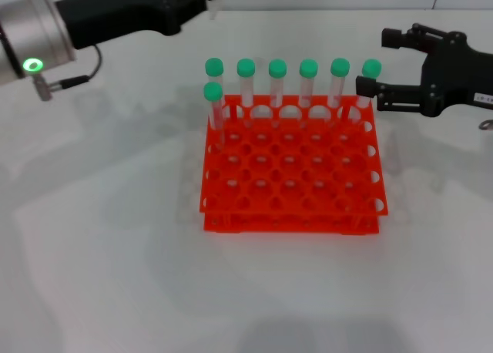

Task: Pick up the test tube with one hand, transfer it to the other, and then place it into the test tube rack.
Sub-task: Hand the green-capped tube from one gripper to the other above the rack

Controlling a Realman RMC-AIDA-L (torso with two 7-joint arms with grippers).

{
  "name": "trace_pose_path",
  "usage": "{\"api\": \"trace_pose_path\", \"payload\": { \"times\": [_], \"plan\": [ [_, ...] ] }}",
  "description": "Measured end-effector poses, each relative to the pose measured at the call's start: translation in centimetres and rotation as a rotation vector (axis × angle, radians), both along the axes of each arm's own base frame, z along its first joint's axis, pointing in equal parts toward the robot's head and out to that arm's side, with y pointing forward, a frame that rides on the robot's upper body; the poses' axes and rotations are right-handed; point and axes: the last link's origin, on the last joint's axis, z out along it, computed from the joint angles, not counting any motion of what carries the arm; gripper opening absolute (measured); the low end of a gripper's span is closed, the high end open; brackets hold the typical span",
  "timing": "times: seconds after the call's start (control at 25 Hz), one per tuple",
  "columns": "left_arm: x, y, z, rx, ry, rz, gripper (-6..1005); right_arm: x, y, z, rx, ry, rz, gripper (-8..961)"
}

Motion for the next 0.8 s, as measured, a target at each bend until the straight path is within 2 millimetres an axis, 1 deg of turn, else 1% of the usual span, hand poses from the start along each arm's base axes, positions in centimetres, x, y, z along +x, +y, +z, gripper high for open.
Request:
{"api": "trace_pose_path", "payload": {
  "times": [0.16,0.36,0.64,0.8],
  "plan": [
    [0.6,-0.4,-1.6,-0.016,0.003,-0.048,169,0.2,-0.1,0.8,0.033,0.001,0.008,870],
    [1.0,-1.3,-3.1,-0.038,0.0,-0.114,167,0.6,-0.1,2.0,0.078,0.028,0.003,870],
    [0.8,-2.1,-3.8,-0.043,0.007,-0.152,165,0.7,-0.2,3.3,0.104,0.058,0.019,870],
    [0.6,-2.1,-4.1,-0.045,0.014,-0.145,164,0.4,0.0,3.6,0.112,0.063,0.027,869]
  ]
}}
